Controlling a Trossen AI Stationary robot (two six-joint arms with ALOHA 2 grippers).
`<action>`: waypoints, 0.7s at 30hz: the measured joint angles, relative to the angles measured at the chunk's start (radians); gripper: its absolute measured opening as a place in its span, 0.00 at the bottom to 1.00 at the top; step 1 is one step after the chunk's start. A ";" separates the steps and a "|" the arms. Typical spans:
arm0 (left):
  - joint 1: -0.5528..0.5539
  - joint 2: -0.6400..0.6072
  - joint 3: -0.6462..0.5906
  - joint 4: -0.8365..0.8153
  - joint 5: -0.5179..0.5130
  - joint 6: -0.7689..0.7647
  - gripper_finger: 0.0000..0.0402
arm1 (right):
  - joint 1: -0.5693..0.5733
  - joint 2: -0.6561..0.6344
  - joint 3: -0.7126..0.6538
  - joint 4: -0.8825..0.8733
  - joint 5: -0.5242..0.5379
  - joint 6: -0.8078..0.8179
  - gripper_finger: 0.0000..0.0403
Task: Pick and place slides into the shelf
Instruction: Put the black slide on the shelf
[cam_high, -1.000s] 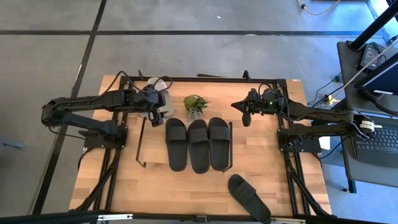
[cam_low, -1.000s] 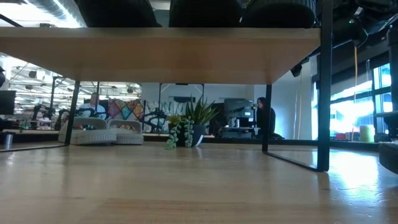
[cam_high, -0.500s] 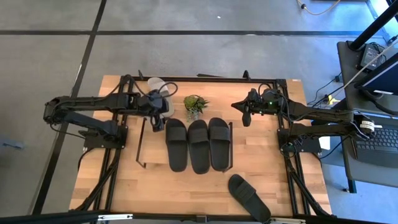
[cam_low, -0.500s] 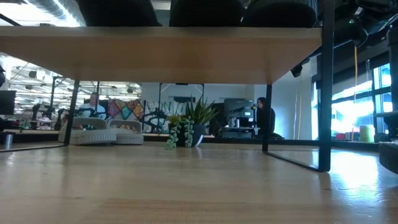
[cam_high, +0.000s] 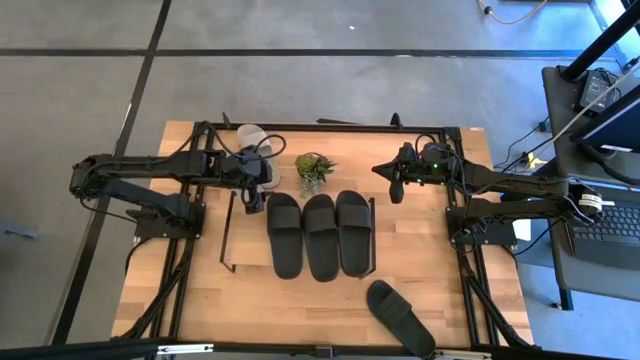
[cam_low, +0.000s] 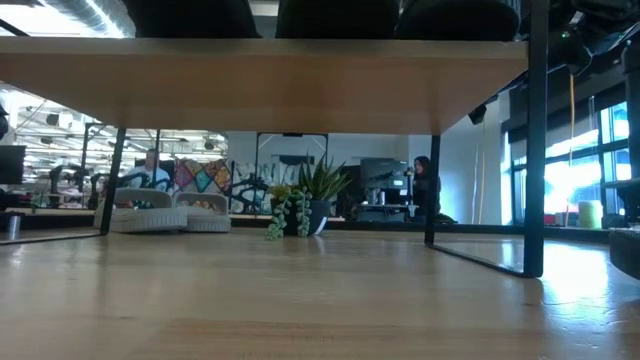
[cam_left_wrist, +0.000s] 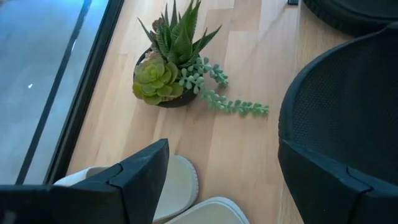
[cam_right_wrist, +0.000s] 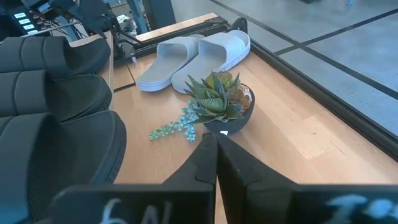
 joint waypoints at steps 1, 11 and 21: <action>0.000 0.000 0.000 0.007 0.000 0.003 0.73 | 0.000 0.000 0.000 0.000 0.000 0.000 0.02; 0.000 0.000 0.000 0.028 -0.068 0.030 0.73 | 0.000 0.000 0.000 0.000 0.000 0.000 0.02; 0.000 0.004 0.000 0.028 -0.052 0.028 0.73 | 0.000 0.000 0.000 0.000 0.000 0.004 0.02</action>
